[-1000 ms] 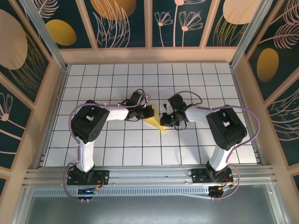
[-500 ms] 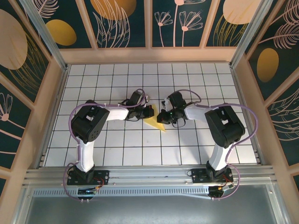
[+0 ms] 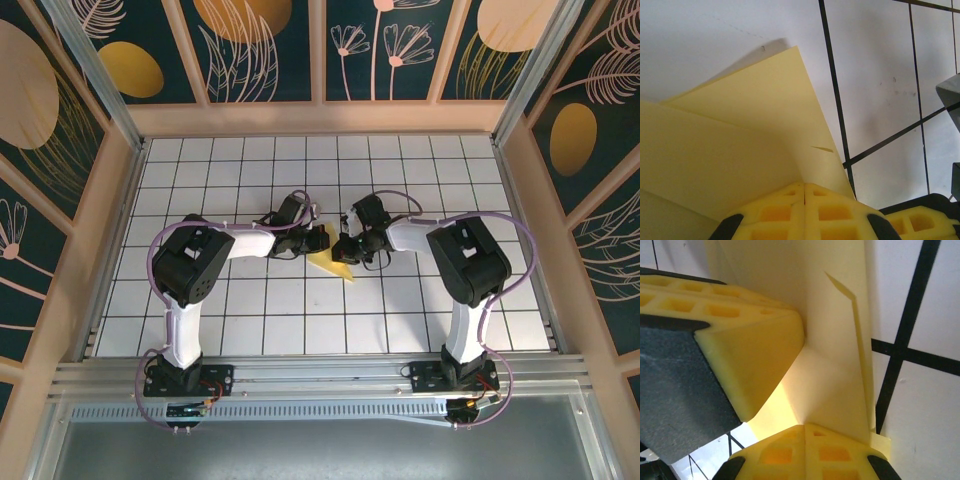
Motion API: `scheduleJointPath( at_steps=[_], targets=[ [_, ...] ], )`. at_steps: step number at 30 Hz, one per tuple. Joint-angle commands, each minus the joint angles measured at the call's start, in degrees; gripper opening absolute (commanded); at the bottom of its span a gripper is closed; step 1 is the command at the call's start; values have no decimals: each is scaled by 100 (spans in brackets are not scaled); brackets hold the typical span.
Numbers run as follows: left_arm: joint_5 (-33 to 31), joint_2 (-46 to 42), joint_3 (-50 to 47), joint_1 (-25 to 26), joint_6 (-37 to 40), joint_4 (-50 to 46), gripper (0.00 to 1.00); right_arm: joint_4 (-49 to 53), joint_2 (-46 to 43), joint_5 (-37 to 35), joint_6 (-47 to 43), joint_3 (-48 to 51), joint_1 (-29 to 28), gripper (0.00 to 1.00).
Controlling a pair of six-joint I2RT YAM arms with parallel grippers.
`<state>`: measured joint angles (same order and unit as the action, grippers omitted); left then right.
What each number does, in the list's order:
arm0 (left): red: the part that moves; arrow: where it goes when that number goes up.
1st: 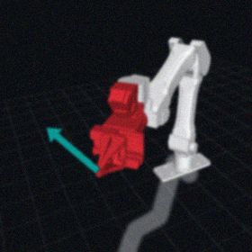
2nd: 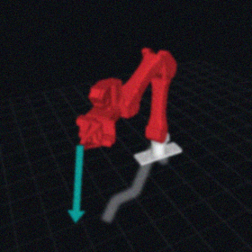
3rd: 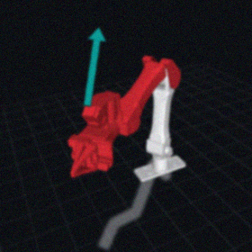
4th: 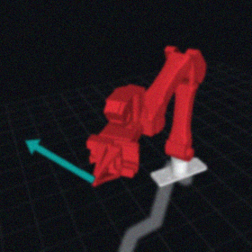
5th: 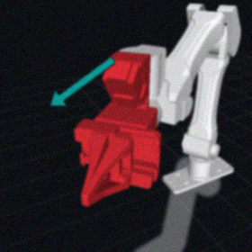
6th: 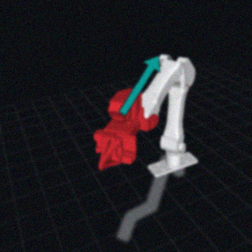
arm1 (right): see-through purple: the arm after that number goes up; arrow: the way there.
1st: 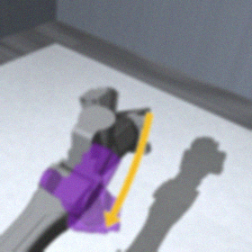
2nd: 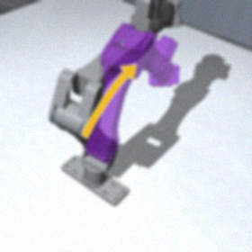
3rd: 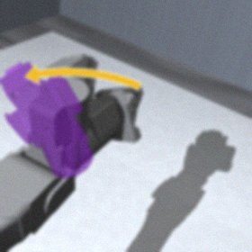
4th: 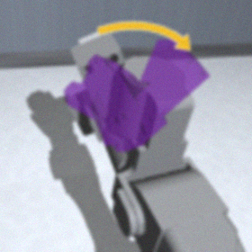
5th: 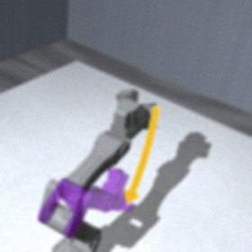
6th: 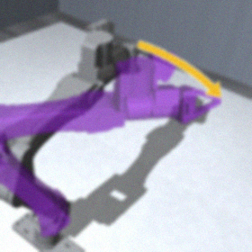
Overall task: Fold a paper plane with a square sheet of paper (fold left side to right side)
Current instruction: Fourth fold the wing at the center of the table.
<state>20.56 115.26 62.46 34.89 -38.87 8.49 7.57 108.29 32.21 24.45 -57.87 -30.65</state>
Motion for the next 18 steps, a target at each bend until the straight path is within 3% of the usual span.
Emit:
scheduleJointPath(
  at_steps=[1,18],
  targets=[
    [-192,210,30,-20,-20,-390,0,233,133,-313,-106,-64,-37,0],
    [-465,260,118,-18,27,-629,0,673,-513,-329,-296,602,-37,0]
  ],
)
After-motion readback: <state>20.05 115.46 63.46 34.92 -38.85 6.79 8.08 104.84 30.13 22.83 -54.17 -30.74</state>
